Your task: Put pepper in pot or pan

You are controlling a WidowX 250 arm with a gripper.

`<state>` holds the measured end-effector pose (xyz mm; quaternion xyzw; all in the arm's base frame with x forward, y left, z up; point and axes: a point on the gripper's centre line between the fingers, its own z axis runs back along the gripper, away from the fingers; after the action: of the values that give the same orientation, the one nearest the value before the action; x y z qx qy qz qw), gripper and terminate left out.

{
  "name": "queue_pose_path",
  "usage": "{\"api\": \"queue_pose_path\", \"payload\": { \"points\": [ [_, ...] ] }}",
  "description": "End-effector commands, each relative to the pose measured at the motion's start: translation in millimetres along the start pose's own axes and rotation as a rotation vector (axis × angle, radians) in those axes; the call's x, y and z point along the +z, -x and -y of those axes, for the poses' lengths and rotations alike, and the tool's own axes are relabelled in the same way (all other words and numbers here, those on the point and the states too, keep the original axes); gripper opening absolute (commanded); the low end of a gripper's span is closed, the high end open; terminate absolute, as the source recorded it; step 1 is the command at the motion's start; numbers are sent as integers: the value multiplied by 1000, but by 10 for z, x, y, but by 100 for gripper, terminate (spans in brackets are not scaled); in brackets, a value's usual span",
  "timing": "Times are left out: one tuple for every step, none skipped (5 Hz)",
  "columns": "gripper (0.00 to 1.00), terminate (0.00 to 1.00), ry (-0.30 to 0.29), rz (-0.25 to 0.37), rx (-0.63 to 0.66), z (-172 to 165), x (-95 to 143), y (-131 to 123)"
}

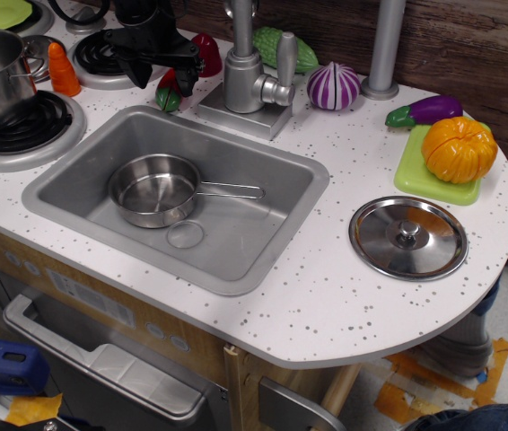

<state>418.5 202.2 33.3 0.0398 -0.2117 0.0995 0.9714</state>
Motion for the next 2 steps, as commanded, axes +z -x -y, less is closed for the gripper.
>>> {"api": "queue_pose_path", "payload": {
  "points": [
    [100, 0, 0, 0, 0, 0, 0, 0],
    [100, 0, 23, -13, 28, -9, -19, -5]
  ]
}}
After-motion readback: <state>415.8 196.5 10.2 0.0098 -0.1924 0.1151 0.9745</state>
